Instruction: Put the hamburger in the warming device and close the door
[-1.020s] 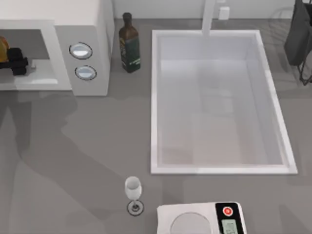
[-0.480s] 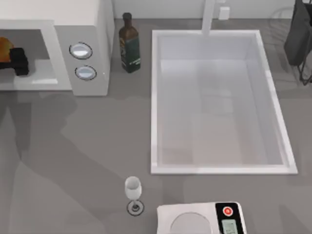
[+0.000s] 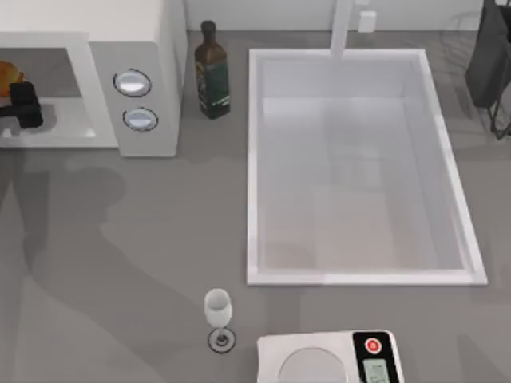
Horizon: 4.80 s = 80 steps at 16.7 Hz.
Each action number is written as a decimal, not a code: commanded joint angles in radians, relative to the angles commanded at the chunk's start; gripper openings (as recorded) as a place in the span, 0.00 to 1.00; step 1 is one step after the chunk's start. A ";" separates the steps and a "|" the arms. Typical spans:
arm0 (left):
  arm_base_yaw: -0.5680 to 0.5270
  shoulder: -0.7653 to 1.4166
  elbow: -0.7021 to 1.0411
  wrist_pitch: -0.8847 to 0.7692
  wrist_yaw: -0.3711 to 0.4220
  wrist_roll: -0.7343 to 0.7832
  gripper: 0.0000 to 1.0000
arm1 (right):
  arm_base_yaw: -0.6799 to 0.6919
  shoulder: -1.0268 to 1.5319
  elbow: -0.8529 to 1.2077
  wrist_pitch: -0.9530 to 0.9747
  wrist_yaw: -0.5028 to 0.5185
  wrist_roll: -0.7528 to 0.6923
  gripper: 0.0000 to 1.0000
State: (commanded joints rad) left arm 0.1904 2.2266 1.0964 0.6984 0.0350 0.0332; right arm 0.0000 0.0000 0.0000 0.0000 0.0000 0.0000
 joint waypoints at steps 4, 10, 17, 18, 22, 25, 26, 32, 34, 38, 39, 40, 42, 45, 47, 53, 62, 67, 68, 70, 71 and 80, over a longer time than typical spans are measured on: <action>0.045 -0.110 -0.213 0.114 0.037 0.017 1.00 | 0.000 0.000 0.000 0.000 0.000 0.000 1.00; 0.112 -0.276 -0.575 0.294 0.100 0.055 1.00 | 0.000 0.000 0.000 0.000 0.000 0.000 1.00; 0.148 -0.342 -0.761 0.380 0.131 0.073 1.00 | 0.000 0.000 0.000 0.000 0.000 0.000 1.00; 0.148 -0.342 -0.761 0.380 0.131 0.073 1.00 | 0.000 0.000 0.000 0.000 0.000 0.000 1.00; 0.141 -0.352 -0.749 0.367 0.130 0.072 1.00 | 0.000 0.000 0.000 0.000 0.000 0.000 1.00; 0.141 -0.438 -0.726 0.278 0.128 0.072 1.00 | 0.000 0.000 0.000 0.000 0.000 0.000 1.00; 0.141 -0.474 -0.718 0.232 0.127 0.071 1.00 | 0.000 0.000 0.000 0.000 0.000 0.000 1.00; 0.140 -0.709 -0.667 -0.109 0.126 0.069 1.00 | 0.000 0.000 0.000 0.000 0.000 0.000 1.00; 0.141 -0.784 -0.646 -0.205 0.125 0.068 1.00 | 0.000 0.000 0.000 0.000 0.000 0.000 1.00; 0.142 -0.865 -0.619 -0.287 0.123 0.069 1.00 | 0.000 0.000 0.000 0.000 0.000 0.000 1.00; 0.142 -0.865 -0.619 -0.287 0.123 0.069 1.00 | 0.000 0.000 0.000 0.000 0.000 0.000 1.00; 0.142 -0.865 -0.619 -0.287 0.123 0.069 1.00 | 0.000 0.000 0.000 0.000 0.000 0.000 1.00; 0.141 -0.863 -0.622 -0.285 0.123 0.069 1.00 | 0.000 0.000 0.000 0.000 0.000 0.000 1.00; 0.126 -0.924 -0.643 -0.305 0.116 0.064 1.00 | 0.000 0.000 0.000 0.000 0.000 0.000 1.00; 0.106 -1.010 -0.673 -0.330 0.106 0.058 1.00 | 0.000 0.000 0.000 0.000 0.000 0.000 1.00; 0.008 -1.434 -0.814 -0.452 0.061 0.030 1.00 | 0.000 0.000 0.000 0.000 0.000 0.000 1.00; -0.161 -2.121 -1.055 -0.662 -0.021 -0.024 1.00 | 0.000 0.000 0.000 0.000 0.000 0.000 1.00; -0.190 -2.227 -1.096 -0.698 -0.035 -0.033 1.00 | 0.000 0.000 0.000 0.000 0.000 0.000 1.00; -0.190 -2.227 -1.096 -0.698 -0.035 -0.033 1.00 | 0.000 0.000 0.000 0.000 0.000 0.000 1.00; -0.190 -2.227 -1.096 -0.698 -0.035 -0.033 1.00 | 0.000 0.000 0.000 0.000 0.000 0.000 1.00; -0.190 -2.227 -1.096 -0.698 -0.035 -0.033 0.92 | 0.000 0.000 0.000 0.000 0.000 0.000 1.00; -0.190 -2.227 -1.096 -0.698 -0.035 -0.033 0.25 | 0.000 0.000 0.000 0.000 0.000 0.000 1.00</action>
State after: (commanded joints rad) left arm 0.0000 0.0001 0.0000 0.0000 0.0000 0.0000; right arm 0.0000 0.0000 0.0000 0.0000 0.0000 0.0000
